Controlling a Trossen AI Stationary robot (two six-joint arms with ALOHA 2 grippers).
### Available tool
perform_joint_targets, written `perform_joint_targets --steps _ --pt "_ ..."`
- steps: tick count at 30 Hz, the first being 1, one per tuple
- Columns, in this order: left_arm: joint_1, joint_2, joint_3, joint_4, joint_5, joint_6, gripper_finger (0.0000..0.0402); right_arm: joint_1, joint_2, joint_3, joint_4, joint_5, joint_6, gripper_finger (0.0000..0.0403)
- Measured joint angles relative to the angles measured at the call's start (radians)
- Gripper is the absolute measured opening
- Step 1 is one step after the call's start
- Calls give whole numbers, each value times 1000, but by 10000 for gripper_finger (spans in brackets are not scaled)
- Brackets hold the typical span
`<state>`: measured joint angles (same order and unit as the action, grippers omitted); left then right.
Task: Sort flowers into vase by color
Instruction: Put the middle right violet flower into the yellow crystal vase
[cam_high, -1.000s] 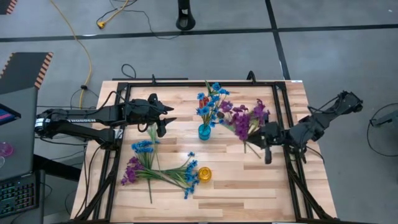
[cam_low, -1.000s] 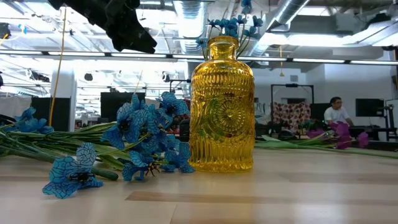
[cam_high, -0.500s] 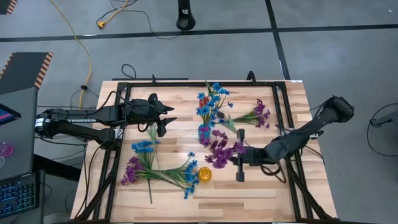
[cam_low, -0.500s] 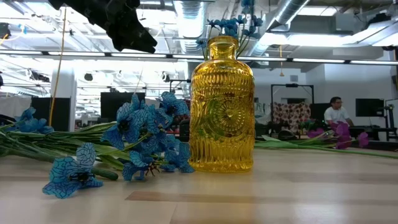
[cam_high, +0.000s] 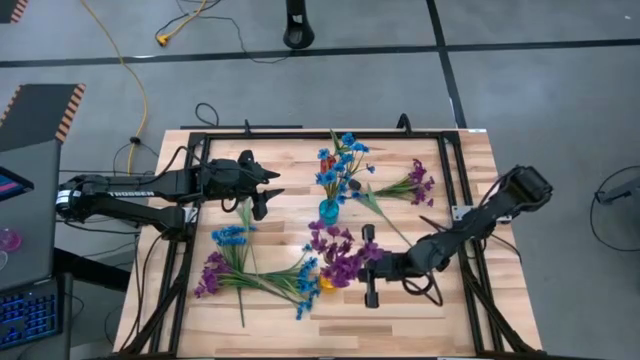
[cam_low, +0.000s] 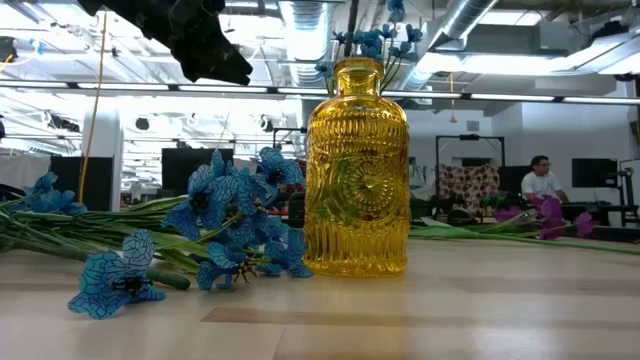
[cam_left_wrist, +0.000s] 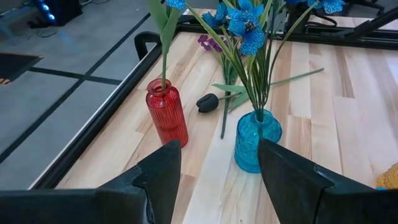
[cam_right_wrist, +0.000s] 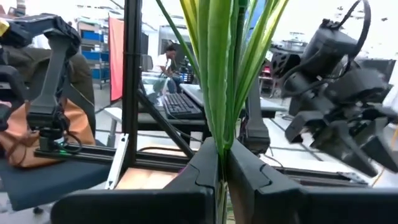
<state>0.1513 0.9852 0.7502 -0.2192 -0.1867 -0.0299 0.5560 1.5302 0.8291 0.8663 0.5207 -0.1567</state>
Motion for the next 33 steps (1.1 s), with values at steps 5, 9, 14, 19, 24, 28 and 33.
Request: perform_joint_targets --steps 5,9,14,19,24,28,33 --pt "0 0 0 0 1 -5 201 15 13 0 11 -4 28 45" --pt "0 0 0 0 7 -10 201 33 10 0 8 -4 25 45" --pt "0 0 0 0 8 -12 201 40 12 0 -11 -4 25 45" --pt "0 0 0 0 8 -13 201 30 13 0 -39 -3 25 45" --pt "0 0 0 0 8 -13 201 23 13 0 -47 -2 25 45" --pt "0 0 0 0 8 -13 201 18 13 0 -54 -2 25 45" --pt "0 0 0 0 8 -12 201 17 31 0 -75 0 53 45"
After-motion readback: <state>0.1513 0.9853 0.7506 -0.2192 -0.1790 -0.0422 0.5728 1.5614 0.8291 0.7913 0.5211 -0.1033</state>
